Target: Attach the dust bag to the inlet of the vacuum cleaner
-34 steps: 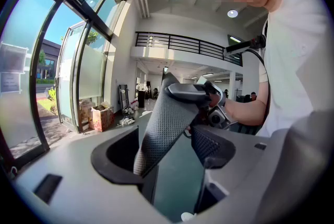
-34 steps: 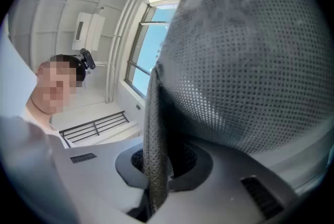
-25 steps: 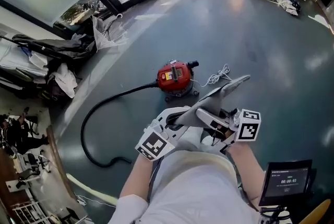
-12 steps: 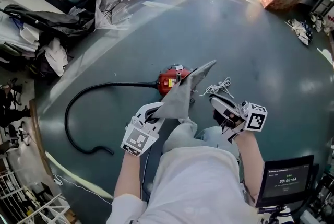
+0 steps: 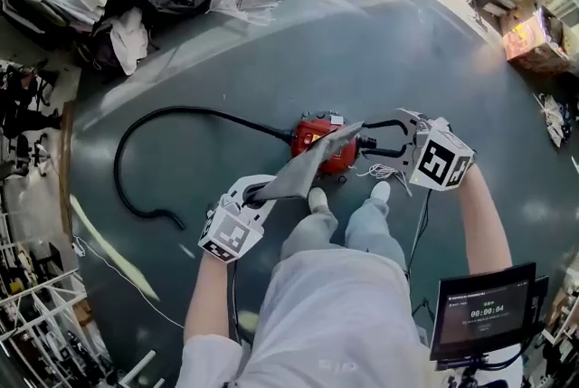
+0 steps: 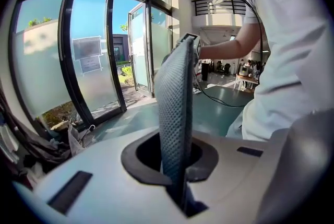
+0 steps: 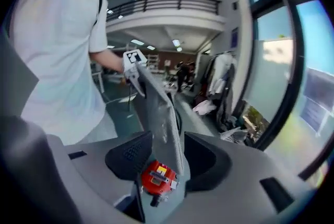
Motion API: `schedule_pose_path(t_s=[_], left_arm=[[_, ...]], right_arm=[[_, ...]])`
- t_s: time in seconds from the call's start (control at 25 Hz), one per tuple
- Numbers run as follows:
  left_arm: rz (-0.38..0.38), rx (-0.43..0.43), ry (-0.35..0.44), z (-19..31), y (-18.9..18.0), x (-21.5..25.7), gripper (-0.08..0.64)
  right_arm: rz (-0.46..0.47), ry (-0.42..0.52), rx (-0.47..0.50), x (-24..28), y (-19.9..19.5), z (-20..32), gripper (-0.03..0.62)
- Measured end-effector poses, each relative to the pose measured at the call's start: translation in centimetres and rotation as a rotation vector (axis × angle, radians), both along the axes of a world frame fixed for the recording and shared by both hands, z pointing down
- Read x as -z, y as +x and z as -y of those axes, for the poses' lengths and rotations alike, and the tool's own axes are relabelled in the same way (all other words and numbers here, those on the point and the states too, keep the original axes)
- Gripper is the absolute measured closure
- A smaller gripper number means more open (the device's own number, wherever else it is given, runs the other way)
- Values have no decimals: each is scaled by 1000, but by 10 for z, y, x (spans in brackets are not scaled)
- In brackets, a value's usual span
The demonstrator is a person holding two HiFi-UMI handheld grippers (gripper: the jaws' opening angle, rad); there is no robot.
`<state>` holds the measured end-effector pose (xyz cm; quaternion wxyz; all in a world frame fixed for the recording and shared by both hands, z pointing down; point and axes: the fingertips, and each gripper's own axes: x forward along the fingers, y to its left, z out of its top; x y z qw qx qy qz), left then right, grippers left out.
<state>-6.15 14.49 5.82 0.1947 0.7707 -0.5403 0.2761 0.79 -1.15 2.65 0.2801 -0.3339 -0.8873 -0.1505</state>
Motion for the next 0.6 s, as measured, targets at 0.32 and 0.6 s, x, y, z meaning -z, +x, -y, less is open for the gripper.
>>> schedule_pose_path(t_s=[0.32, 0.6], left_arm=[[18, 66, -16, 15, 23, 7, 543], [-6, 144, -25, 7, 33, -2, 541]], right_arm=[[-104, 106, 351, -29, -35, 8, 420], [-117, 160, 454, -42, -26, -14, 553]])
